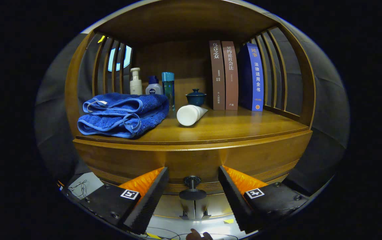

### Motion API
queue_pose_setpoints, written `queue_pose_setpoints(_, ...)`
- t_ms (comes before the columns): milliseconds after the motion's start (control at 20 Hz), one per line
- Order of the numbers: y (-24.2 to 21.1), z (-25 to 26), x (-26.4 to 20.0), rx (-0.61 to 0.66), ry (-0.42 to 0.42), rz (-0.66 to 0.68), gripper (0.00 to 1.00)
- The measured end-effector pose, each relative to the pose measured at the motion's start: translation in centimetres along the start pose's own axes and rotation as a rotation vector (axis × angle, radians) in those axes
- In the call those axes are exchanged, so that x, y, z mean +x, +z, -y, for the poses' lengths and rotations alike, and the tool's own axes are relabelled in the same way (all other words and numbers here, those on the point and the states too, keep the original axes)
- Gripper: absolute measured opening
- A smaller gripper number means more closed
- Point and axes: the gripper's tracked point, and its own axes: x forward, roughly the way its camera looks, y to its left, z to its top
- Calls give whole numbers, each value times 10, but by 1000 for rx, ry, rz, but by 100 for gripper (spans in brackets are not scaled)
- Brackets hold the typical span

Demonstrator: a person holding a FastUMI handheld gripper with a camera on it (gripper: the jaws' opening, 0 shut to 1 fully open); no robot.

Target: Pull open the drawer, take out the items inside it, and place them on the countertop above the cabinet.

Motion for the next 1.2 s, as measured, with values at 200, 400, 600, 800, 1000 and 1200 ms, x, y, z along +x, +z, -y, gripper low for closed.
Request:
queue_pose_setpoints(200,9,1,-11,8,4,-8,100)
queue_pose_setpoints(400,35,-6,-46,-31,20,53,99)
queue_pose_setpoints(600,79,-8,-93,-36,25,128,99)
queue_pose_setpoints(800,136,-15,-151,-71,40,250,99)
queue_pose_setpoints(1000,172,-22,-212,-135,39,314,98)
queue_pose_setpoints(1200,191,-28,-259,-122,43,388,99)
